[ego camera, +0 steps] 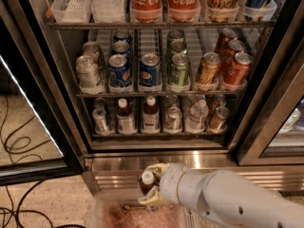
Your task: Pick blue plastic bottle from bottom shelf of fridge
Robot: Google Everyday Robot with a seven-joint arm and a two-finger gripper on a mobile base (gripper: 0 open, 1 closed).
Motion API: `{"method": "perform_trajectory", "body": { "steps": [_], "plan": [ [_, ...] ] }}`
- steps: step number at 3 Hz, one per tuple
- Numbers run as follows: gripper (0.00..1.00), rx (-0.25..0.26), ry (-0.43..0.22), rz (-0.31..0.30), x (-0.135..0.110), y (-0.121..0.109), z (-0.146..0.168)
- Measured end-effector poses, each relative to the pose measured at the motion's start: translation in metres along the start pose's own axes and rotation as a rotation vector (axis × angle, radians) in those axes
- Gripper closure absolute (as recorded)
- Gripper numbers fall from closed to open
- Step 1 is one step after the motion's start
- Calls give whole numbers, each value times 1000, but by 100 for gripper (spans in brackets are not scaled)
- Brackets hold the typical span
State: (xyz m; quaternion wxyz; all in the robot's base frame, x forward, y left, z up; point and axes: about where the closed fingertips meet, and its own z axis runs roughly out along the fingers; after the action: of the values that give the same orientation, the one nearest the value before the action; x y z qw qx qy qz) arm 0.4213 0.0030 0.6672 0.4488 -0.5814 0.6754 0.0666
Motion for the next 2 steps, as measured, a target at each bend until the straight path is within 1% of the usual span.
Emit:
{"method": "perform_trajectory", "body": {
  "steps": [1, 2],
  "plan": [
    [100, 7, 12, -1, -2, 13, -5],
    [100, 43, 40, -16, -11, 34, -21]
  ]
}}
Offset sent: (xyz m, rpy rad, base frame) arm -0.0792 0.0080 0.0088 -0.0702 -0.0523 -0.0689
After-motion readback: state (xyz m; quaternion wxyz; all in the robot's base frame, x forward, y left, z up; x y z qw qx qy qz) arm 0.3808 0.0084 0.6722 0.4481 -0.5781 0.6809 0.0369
